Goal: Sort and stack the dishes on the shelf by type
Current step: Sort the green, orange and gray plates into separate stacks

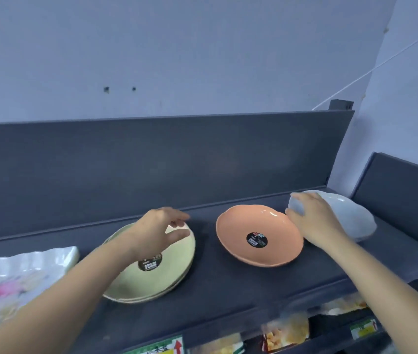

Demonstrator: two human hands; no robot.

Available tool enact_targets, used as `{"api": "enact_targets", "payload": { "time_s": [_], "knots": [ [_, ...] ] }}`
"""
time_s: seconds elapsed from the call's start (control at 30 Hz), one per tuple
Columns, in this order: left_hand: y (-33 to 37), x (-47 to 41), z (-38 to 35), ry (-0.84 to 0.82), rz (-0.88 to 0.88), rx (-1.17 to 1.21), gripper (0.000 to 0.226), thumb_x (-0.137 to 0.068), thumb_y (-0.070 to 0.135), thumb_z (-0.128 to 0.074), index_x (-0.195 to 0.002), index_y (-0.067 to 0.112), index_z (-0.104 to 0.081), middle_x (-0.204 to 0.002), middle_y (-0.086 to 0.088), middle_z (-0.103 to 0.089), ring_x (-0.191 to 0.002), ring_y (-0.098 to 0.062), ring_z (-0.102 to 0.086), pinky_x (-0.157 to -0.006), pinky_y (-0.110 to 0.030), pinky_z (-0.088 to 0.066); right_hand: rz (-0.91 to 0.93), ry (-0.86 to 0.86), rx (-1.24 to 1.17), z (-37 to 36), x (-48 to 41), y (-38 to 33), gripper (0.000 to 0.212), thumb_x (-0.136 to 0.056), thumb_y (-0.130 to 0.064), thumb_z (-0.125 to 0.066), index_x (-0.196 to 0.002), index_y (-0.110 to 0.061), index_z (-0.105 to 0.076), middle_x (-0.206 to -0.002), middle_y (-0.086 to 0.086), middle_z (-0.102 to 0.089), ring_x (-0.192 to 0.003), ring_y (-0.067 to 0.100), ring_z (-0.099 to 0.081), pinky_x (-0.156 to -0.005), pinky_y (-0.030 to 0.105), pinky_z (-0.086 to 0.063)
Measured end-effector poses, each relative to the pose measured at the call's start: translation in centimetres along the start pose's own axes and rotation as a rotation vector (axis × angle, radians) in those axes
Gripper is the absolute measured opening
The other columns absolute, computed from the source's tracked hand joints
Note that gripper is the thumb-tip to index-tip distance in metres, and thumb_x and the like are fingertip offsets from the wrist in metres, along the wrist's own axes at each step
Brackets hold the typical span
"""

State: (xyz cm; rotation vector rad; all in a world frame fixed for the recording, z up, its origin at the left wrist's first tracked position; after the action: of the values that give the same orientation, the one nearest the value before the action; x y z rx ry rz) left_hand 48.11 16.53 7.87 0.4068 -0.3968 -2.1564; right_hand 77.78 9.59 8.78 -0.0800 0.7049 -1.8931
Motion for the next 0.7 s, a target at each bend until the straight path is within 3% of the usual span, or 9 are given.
{"api": "enact_targets", "payload": {
  "time_s": [0.13,0.27,0.37,0.47,0.57,0.7],
  "knots": [
    [-4.7,7.3,6.3,0.185,0.021,-0.015,0.033,-0.089,0.035,-0.059,-0.121,0.024,-0.062,-0.109,0.014,-0.060,-0.103,-0.003,-0.057,-0.092,-0.018,-0.041,0.160,-0.081,-0.038,-3.5,2.3,-10.0,0.047,-0.093,-0.021,-0.053,-0.139,-0.014,-0.046,-0.146,0.004,-0.042,-0.136,0.024,-0.035,-0.107,0.034,-0.030],
    [-11.3,17.3,12.5,0.327,0.147,-0.125,0.034,-0.089,0.038,-0.059,-0.120,0.025,-0.063,-0.105,0.019,-0.056,-0.098,-0.001,-0.056,-0.084,-0.016,-0.041,0.315,-0.133,-0.089,-7.1,6.6,-21.0,0.048,-0.093,-0.024,-0.055,-0.139,-0.014,-0.046,-0.145,0.003,-0.044,-0.135,0.022,-0.038,-0.107,0.035,-0.031],
    [-16.4,25.6,16.4,0.395,0.270,-0.200,0.034,-0.085,0.040,-0.063,-0.114,0.022,-0.067,-0.097,0.009,-0.061,-0.089,-0.014,-0.060,-0.077,-0.017,-0.038,0.418,-0.194,-0.153,-10.1,11.8,-29.0,0.046,-0.093,-0.024,-0.054,-0.138,-0.013,-0.047,-0.143,0.002,-0.045,-0.133,0.021,-0.038,-0.104,0.032,-0.031],
    [-20.4,33.7,19.5,0.458,0.364,-0.196,0.048,-0.079,0.054,-0.054,-0.112,0.021,-0.068,-0.106,0.004,-0.065,-0.094,-0.017,-0.062,-0.085,-0.028,-0.046,0.518,-0.260,-0.188,-13.4,17.6,-36.1,0.045,-0.094,-0.024,-0.053,-0.138,-0.015,-0.047,-0.143,-0.001,-0.045,-0.133,0.018,-0.038,-0.105,0.029,-0.030],
    [-23.4,40.9,21.8,0.472,0.450,-0.204,0.033,-0.085,0.040,-0.063,-0.115,0.026,-0.065,-0.111,0.010,-0.061,-0.083,-0.009,-0.062,-0.083,-0.026,-0.044,0.598,-0.316,-0.219,-16.0,22.7,-42.2,0.045,-0.094,-0.024,-0.053,-0.137,-0.016,-0.047,-0.141,-0.001,-0.046,-0.132,0.017,-0.040,-0.105,0.030,-0.032],
    [-26.5,49.4,24.6,0.477,0.545,-0.279,0.033,-0.085,0.030,-0.065,-0.118,0.023,-0.064,-0.114,0.006,-0.061,-0.098,-0.015,-0.059,-0.087,-0.029,-0.047,0.677,-0.349,-0.253,-17.5,28.5,-49.0,0.044,-0.095,-0.025,-0.052,-0.137,-0.016,-0.047,-0.141,-0.002,-0.047,-0.132,0.017,-0.039,-0.103,0.027,-0.031]
  ]
}}
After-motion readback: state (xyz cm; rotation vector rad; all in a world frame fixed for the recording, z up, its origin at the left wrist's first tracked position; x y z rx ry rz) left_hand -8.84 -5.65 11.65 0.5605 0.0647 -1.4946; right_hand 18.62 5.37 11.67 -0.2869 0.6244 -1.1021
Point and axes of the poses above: each hand's wrist, its own x-axis away from the middle knuckle, its own z-axis out of the back of the hand, y = z × x, the point moved 9 cm from there along -x, towards the middle knuckle
